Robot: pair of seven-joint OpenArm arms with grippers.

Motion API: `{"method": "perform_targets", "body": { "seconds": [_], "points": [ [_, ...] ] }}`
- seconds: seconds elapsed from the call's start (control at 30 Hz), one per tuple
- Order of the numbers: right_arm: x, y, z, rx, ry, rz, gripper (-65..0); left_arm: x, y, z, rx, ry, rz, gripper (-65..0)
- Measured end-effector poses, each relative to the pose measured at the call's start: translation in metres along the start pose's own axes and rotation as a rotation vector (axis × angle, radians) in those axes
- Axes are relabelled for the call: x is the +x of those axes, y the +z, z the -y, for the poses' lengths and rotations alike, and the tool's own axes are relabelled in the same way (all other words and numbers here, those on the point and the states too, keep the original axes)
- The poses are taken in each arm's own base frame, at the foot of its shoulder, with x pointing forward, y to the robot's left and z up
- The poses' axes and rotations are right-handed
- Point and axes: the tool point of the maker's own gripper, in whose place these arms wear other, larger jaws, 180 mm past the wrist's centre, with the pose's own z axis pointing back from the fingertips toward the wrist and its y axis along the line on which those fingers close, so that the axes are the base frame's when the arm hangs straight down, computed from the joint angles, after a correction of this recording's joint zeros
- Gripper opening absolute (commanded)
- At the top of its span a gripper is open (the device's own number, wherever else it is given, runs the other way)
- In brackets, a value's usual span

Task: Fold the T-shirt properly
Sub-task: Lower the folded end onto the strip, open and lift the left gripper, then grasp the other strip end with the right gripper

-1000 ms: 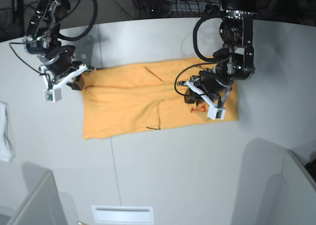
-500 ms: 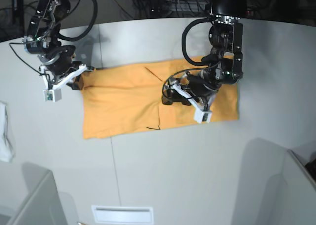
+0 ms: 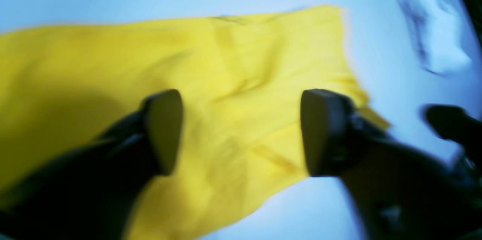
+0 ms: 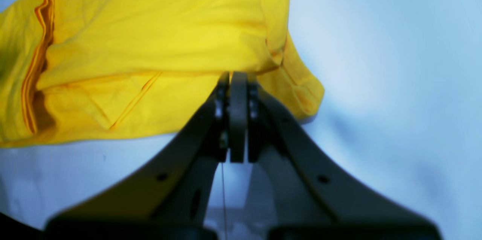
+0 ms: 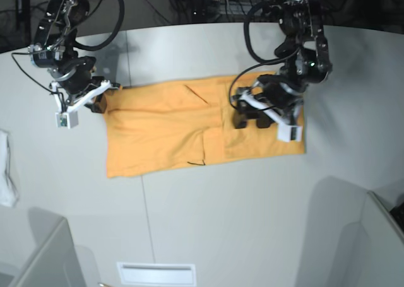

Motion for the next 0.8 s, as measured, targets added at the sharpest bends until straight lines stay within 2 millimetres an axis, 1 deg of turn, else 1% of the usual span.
{"method": "perform_targets", "body": {
  "seconds": [0.03,0.07,0.17,0.27,0.33,0.37,0.43,0.5,0.53,0.63,0.67,0.73,0.77,0.8],
  "points": [
    [0.001,0.000,-0.001,0.001,-0.001,0.002,-65.0,-0.002,0.007,-0.014,0.038,0.014,0.004,-55.8],
    [0.002,-0.001,-0.001,0.004,-0.001,0.006,-65.0,-0.003,0.012,-0.026,0.071,0.033,0.010,-65.0],
    [0.005,-0.001,-0.001,0.004,0.002,0.007,-65.0,-0.010,0.022,-0.046,0.118,0.072,0.013,-65.0],
    [0.018,-0.004,-0.002,0.008,0.003,0.038,-65.0,-0.018,0.027,-0.064,0.162,0.092,-0.005,-65.0],
    [0.022,-0.007,-0.003,0.016,-0.002,0.047,-65.0,-0.022,0.027,-0.078,0.185,0.086,-0.029,-65.0],
    [0.023,-0.009,-0.003,0.014,-0.003,0.044,-65.0,-0.027,0.026,-0.084,0.195,0.098,-0.036,-65.0],
    [0.023,-0.014,-0.003,0.021,-0.014,0.036,-65.0,-0.043,0.021,-0.095,0.214,0.133,-0.077,-65.0],
    [0.022,-0.022,-0.001,0.024,-0.026,0.002,-65.0,-0.063,0.017,-0.099,0.215,0.166,-0.130,-65.0],
    [0.022,-0.026,-0.001,0.027,-0.039,-0.021,-65.0,-0.064,0.015,-0.100,0.210,0.179,-0.125,-65.0],
    [0.032,-0.034,0.001,0.045,-0.082,-0.053,-65.0,-0.059,0.014,-0.102,0.215,0.167,-0.100,-65.0],
    [0.033,-0.038,0.004,0.043,-0.097,-0.074,-65.0,-0.056,0.017,-0.102,0.219,0.163,-0.091,-65.0],
    [0.038,-0.043,0.012,0.045,-0.137,-0.113,-65.0,-0.042,0.030,-0.104,0.238,0.142,-0.048,-65.0],
    [0.041,-0.044,0.013,0.072,-0.175,-0.117,-59.1,-0.031,0.040,-0.105,0.247,0.131,-0.006,-65.0],
    [0.044,-0.045,0.011,0.116,-0.217,-0.116,-49.1,-0.019,0.053,-0.111,0.275,0.120,0.037,-65.0]
  ]
}}
